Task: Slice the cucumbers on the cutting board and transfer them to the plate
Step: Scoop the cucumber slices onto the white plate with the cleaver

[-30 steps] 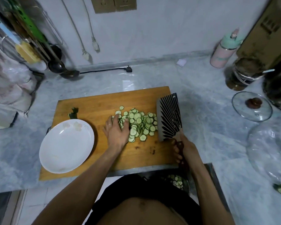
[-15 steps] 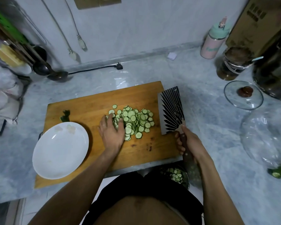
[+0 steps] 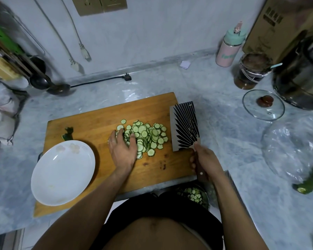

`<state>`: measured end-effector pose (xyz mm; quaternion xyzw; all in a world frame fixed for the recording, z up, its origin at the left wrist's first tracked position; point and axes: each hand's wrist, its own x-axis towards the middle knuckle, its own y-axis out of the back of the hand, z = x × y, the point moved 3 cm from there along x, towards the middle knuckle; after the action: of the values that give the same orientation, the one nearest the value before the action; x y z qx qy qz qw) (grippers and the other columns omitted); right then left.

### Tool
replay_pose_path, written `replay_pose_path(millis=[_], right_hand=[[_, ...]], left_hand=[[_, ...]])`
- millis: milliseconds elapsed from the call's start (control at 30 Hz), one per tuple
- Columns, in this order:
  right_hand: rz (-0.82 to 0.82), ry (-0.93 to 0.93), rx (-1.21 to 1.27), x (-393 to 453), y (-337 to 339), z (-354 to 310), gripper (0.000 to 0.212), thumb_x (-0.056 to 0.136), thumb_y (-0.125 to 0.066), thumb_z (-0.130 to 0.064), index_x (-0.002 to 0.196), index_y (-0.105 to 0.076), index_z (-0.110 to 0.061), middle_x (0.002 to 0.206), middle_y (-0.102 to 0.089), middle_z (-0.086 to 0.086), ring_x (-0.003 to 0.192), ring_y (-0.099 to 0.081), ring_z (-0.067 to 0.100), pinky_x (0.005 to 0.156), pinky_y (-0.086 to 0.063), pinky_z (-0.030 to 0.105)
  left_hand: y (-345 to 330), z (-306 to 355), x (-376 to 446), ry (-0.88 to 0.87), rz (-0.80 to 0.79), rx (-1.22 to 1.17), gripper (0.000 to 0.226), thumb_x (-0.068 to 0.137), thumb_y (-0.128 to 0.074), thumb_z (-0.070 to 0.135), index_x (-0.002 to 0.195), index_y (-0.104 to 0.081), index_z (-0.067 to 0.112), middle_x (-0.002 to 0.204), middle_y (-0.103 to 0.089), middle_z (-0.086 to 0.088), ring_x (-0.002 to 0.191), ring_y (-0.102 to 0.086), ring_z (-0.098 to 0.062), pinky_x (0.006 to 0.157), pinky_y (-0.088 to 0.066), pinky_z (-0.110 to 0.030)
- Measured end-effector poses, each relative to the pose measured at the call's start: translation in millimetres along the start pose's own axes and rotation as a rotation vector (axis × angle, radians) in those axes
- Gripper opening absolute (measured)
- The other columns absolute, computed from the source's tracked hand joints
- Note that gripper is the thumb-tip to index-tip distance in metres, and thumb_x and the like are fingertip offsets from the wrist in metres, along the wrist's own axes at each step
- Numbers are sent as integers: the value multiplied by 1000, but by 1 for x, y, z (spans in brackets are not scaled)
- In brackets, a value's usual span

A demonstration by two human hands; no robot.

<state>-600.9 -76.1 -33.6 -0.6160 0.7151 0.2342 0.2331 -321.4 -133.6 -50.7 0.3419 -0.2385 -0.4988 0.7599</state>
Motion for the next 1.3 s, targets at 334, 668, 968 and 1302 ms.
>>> replay_pose_path(millis=[334, 668, 968, 1302], right_hand=[[300, 288, -492, 7, 4, -8, 46, 103, -42, -42, 128, -54, -6, 100, -61, 12, 82, -55, 22, 68, -39, 30], [128, 322, -646, -6, -43, -7, 38, 101, -47, -44, 112, -54, -8, 96, -58, 2, 91, -60, 25, 70, -44, 33], [44, 365, -629, 0, -60, 1, 28, 101, -51, -38, 99, -53, -10, 87, -55, 0, 80, -53, 17, 64, -35, 28], [36, 441, -585, 3, -63, 5, 30, 99, -54, -34, 73, -45, -21, 64, -45, -8, 59, -44, 6, 54, -28, 22]], left_hand=[[2, 0, -2, -39, -13, -7, 64, 91, -37, 56, 142, -43, 18, 153, -30, -14, 142, -21, -30, 115, -23, -52], [0, 6, -10, -90, -15, 26, 63, 92, -36, 58, 143, -43, 21, 156, -25, -13, 145, -12, -31, 119, -10, -48], [4, 14, -13, -105, -13, 68, 66, 89, -39, 61, 142, -43, 23, 156, -24, -12, 145, -11, -31, 117, -10, -55], [-28, 68, -4, -282, -170, 385, 68, 92, -31, 66, 150, -29, 29, 159, -19, -11, 147, -8, -31, 118, -5, -50]])
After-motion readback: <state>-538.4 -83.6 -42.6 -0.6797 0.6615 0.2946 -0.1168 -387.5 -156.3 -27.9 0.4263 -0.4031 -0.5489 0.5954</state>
